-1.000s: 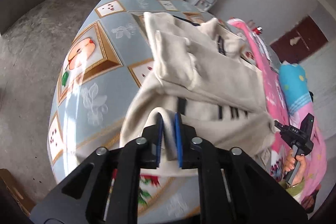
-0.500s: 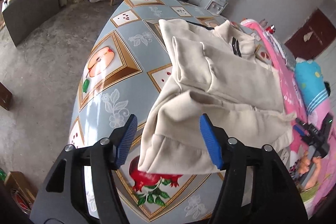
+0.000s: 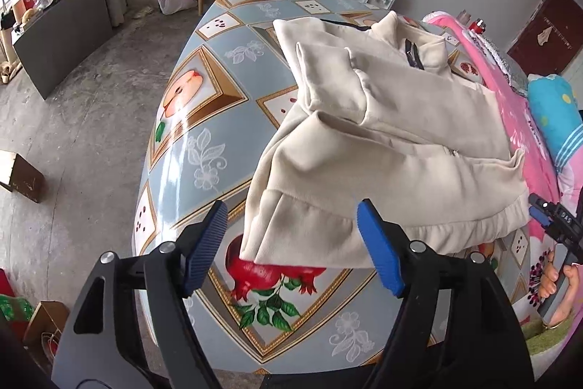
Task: Fold large clothes
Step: 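Lay the hem over the jacket body and open both grippers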
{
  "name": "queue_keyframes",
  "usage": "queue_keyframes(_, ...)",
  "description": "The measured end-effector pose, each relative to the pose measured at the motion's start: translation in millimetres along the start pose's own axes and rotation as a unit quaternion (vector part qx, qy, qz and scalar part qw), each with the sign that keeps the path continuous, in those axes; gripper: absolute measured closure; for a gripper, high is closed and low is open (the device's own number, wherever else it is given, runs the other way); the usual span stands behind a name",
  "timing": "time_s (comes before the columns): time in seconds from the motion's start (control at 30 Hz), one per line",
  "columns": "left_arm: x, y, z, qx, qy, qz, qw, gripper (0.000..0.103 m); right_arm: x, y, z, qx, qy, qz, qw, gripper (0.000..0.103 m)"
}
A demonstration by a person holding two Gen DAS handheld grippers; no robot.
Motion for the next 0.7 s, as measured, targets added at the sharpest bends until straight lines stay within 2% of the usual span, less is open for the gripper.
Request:
queue_keyframes(0.1,4,-4,5,-0.009,0.001,-0.011,0.9999,0.031,2,1,2,-0.001,0.002,0.0,1.0,0.022)
queue_keyframes(0.37,17,-24,25,-0.018,-0.008,0.003,0.9998,0.023,14,4,20,-0.013,0.012,-0.012,1.0,0.022)
queue_keyframes(0.7,20,-42,59,-0.021,0.0,0.018,0.9996,0.023,19,3,42,-0.025,0.033,-0.025,0.999,0.022)
Point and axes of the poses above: each gripper's, at about its wrist camera, not at the fingertips, and x roughly against the way its jaws point, y to its left, z to its underside, the point moved 4 cm from there along -x, roughly the way its jaws point, and after that the axes turned 12 degrees about -y, right-handed, at the moved point
